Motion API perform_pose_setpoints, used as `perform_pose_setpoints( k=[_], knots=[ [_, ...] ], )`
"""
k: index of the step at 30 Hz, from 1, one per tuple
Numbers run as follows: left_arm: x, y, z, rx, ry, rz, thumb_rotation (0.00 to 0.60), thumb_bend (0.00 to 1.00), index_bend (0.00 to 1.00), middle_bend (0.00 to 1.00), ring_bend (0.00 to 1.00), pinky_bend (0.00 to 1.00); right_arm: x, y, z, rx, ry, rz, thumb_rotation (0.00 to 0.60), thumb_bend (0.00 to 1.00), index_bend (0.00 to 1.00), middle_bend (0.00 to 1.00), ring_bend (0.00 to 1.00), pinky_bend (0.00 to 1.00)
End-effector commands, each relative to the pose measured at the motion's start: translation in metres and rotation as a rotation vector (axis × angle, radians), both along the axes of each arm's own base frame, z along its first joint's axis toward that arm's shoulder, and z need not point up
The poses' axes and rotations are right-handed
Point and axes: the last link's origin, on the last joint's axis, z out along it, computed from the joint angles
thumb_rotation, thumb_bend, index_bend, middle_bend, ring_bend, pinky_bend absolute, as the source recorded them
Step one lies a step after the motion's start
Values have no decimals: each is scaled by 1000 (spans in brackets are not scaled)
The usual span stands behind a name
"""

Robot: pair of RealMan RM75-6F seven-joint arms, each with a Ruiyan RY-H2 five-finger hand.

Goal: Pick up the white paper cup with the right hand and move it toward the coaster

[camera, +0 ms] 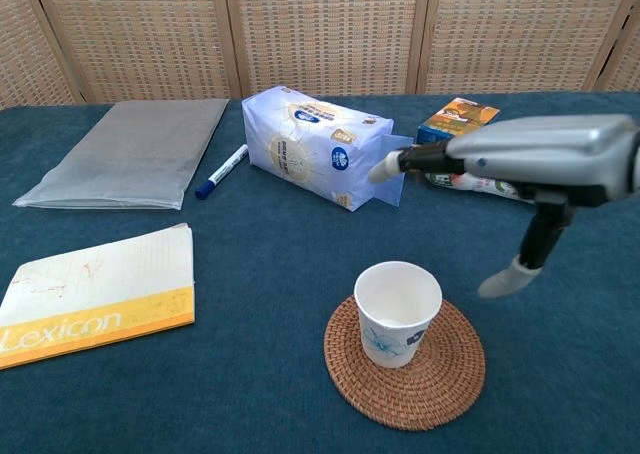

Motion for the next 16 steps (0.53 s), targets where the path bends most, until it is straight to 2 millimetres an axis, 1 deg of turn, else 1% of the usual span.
perform_pose_setpoints(
  k=[1,3,5,7,8,12,14,16],
  knots=[
    [2,-3,-2,3,6,-12,600,0,0,0,0,0,-46,2,51,-209,25,-4,600,28,24,0,0,0],
    [3,-4,-4,5,12,-13,600,0,0,0,0,0,-72,-1,75,-327,45,-14,600,14,19,0,0,0],
    [4,-5,-5,6,18,-15,600,0,0,0,0,0,-93,-1,90,-394,42,-61,600,1,14,0,0,0],
    [5,-6,-7,7,24,-17,600,0,0,0,0,0,-114,2,101,-441,26,-120,600,0,5,0,0,0],
    [6,-7,-8,8,28,-19,600,0,0,0,0,0,-128,6,107,-469,27,-147,600,0,3,0,0,0],
    [5,-6,-10,8,35,-17,600,0,0,0,0,0,-158,19,117,-538,25,-201,600,0,0,0,0,0],
    [5,-5,-11,6,39,-19,600,0,0,0,0,0,-174,31,118,-580,26,-205,600,0,0,0,0,0],
    [6,-5,-12,4,39,-21,600,0,0,0,0,0,-182,38,117,-595,27,-205,600,0,0,0,0,0]
  ],
)
